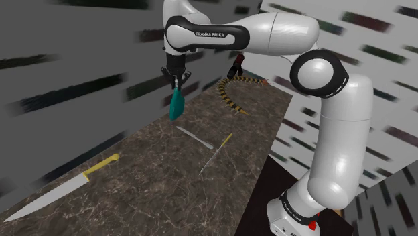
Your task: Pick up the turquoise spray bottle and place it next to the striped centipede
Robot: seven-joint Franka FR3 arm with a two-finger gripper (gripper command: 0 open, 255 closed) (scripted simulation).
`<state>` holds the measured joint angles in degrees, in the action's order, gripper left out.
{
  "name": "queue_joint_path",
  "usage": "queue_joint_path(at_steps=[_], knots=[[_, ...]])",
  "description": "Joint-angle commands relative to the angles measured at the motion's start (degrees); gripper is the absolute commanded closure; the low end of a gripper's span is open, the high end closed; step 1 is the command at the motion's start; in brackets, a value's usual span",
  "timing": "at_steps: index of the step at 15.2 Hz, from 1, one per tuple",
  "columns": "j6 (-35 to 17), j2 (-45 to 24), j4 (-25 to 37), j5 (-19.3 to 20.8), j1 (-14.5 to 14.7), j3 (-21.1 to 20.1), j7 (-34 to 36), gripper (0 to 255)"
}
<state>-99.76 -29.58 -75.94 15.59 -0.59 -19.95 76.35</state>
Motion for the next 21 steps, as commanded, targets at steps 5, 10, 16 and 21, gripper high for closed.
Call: queue_joint_path(at_steps=[5, 10, 16, 21], knots=[[4.52, 0.10, 4.51, -0.19, 0.42, -0.08, -0.73, 255], [8.62, -0.38, 9.17, -0.14, 1.06, -0.10, -1.27, 255], [13.90, -1.73, 15.89, 0.21, 2.15, 0.00, -1.94, 255], [11.08, 7.94, 4.26, -2.57, -4.22, 0.28, -6.59, 255]])
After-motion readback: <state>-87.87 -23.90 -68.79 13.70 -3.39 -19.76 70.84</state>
